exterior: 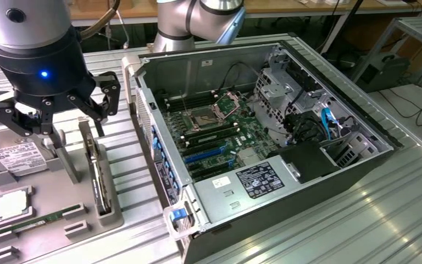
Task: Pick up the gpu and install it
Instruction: 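Pick up the gpu and move the gpu toward the slot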
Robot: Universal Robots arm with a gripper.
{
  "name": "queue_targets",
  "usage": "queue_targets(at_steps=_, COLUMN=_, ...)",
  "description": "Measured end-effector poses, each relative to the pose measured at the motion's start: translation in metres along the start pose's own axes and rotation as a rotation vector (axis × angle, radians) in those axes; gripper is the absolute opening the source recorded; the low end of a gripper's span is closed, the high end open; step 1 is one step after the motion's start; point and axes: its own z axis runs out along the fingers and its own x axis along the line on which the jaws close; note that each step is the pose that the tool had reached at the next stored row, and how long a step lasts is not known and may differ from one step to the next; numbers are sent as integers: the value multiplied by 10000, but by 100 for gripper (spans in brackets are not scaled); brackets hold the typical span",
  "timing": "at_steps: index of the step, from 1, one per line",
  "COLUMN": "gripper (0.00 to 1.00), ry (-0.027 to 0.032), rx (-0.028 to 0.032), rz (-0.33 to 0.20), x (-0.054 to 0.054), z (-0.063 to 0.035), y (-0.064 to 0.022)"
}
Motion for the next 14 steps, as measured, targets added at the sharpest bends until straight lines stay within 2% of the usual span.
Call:
queue_targets(at_steps=3, gripper=63, ry=3, rx=61, rz=2, x=-2, z=63, y=63)
queue_targets(at_steps=14, gripper=63, ry=7, rx=132, rz=16, x=36, z=246, y=61)
